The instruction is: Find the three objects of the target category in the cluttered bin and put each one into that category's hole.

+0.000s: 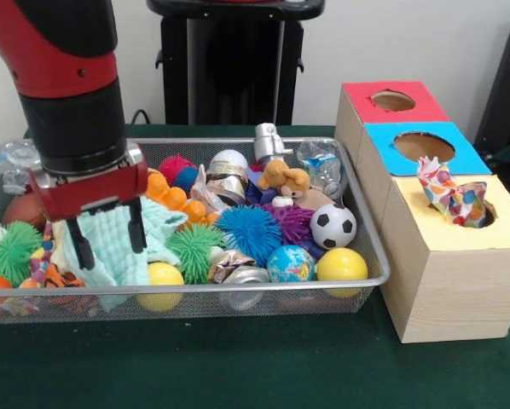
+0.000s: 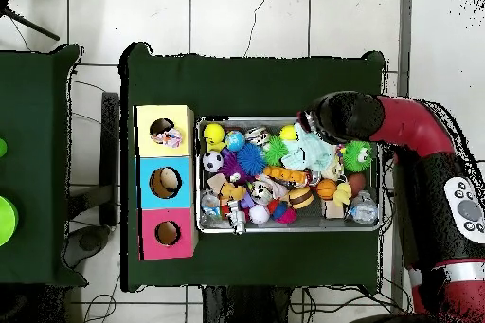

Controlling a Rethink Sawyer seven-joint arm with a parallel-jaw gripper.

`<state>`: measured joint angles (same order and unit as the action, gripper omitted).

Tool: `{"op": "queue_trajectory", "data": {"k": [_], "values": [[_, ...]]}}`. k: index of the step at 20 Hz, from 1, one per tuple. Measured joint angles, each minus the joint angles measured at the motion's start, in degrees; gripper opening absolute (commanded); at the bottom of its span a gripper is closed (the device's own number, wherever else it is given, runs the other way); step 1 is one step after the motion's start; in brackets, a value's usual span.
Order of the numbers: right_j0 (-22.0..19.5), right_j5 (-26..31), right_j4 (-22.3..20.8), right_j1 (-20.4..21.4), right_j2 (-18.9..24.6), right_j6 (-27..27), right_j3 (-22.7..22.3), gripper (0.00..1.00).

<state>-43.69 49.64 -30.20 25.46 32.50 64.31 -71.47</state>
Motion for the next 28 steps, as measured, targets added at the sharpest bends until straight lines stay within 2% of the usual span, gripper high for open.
{"op": "queue_trajectory", "data": {"k": [9, 18, 28], "values": [[0.0, -2.8, 0.0, -2.1, 0.0, 0.0, -0.2, 1.00], [-1.2, -2.8, 0.0, 0.8, 0.0, 0.0, -1.5, 1.00], [-5.6, -2.8, 0.0, 3.8, -0.3, 0.0, -2.4, 1.00]]}}
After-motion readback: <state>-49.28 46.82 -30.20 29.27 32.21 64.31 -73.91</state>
